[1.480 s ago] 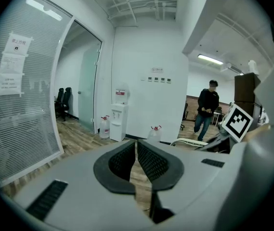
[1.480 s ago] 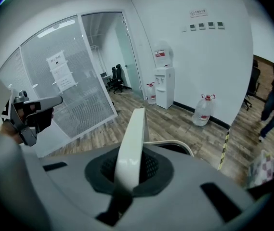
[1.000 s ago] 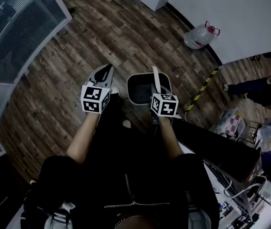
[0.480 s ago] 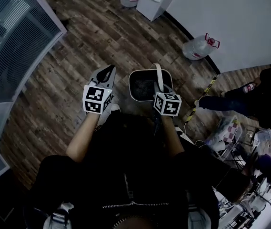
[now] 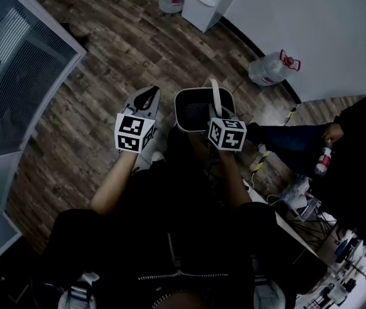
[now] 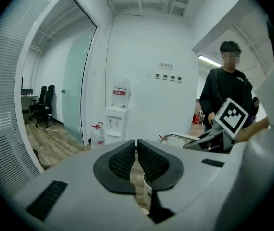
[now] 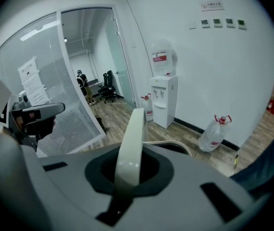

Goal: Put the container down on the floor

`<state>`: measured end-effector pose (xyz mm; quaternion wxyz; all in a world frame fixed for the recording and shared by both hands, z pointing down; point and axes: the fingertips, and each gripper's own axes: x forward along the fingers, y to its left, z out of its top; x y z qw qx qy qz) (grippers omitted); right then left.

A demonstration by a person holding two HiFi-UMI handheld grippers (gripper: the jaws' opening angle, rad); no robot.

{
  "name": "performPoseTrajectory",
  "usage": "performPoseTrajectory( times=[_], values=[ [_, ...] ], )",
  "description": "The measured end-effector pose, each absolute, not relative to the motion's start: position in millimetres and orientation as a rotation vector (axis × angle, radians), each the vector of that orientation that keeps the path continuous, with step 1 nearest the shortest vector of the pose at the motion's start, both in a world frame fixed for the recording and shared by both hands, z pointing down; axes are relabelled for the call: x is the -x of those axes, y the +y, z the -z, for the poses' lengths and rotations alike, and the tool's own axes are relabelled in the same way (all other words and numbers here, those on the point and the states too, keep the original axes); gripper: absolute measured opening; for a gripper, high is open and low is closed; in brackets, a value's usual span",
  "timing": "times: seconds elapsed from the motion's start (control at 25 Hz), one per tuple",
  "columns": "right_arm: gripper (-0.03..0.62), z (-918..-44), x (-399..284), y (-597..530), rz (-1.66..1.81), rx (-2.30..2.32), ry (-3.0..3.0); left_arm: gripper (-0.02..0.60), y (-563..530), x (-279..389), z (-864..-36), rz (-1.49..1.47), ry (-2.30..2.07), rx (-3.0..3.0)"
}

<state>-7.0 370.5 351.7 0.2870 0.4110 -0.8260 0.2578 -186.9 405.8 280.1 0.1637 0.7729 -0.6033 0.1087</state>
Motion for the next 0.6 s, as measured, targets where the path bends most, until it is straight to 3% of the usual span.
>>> performPoseTrajectory(
  times=[0.6],
  values=[
    [0.011, -376, 10, 220, -0.733, -1.063, -2.199, 0.026, 234, 177, -285, -0.345, -1.731, -2.195]
  ],
)
